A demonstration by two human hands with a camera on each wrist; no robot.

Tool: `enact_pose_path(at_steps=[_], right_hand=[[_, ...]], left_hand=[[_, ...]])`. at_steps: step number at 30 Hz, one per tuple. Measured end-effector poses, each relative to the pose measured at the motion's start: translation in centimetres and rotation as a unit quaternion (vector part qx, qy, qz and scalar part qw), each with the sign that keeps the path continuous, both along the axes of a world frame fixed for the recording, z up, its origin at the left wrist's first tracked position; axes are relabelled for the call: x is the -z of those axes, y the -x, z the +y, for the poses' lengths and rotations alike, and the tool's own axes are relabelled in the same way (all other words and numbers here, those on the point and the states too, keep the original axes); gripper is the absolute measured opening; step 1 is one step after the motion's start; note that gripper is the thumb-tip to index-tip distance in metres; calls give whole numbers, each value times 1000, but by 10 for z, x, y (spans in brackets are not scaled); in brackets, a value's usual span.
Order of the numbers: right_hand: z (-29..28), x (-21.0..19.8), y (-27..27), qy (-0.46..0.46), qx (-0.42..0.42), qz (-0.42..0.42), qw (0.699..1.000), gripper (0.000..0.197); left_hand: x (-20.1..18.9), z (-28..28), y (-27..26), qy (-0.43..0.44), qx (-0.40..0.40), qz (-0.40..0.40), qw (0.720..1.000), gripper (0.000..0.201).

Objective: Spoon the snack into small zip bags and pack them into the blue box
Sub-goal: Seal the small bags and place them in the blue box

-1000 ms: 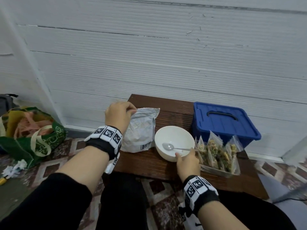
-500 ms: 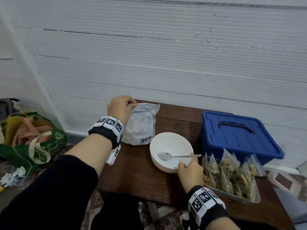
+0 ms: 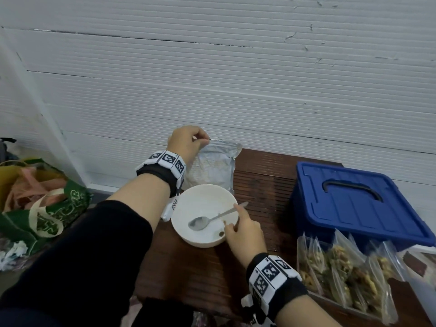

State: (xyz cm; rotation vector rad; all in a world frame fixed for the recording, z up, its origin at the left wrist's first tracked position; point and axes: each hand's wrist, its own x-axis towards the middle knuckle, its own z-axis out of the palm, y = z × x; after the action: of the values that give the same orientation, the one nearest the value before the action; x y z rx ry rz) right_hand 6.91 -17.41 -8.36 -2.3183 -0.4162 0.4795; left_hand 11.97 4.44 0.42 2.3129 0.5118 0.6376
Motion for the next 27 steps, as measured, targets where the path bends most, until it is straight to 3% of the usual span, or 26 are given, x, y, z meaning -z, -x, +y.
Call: enact_pose_path(at_steps=[5,11,16,22,27], right_hand=[[14,8,-4,1,-19,21,1000,56],[10,8,-3,-37,-23,29,999,47],[-9,-5,-1,-41,-2,7,999,40],[-52,-40,5,-111,46,-11,993,41],[-114,-83,13,-182,97,-64,976,29]], left_hand=[[0,-2,-3,2,3,-12,1000,4],[1,-8,13,-9,14,-32,999,28],[-6,-24,25,-47,24,-27,998,34],[-8,-81,45,-50,48,-37,997,29],[4,-152,59,-35,121,-24,992,23]])
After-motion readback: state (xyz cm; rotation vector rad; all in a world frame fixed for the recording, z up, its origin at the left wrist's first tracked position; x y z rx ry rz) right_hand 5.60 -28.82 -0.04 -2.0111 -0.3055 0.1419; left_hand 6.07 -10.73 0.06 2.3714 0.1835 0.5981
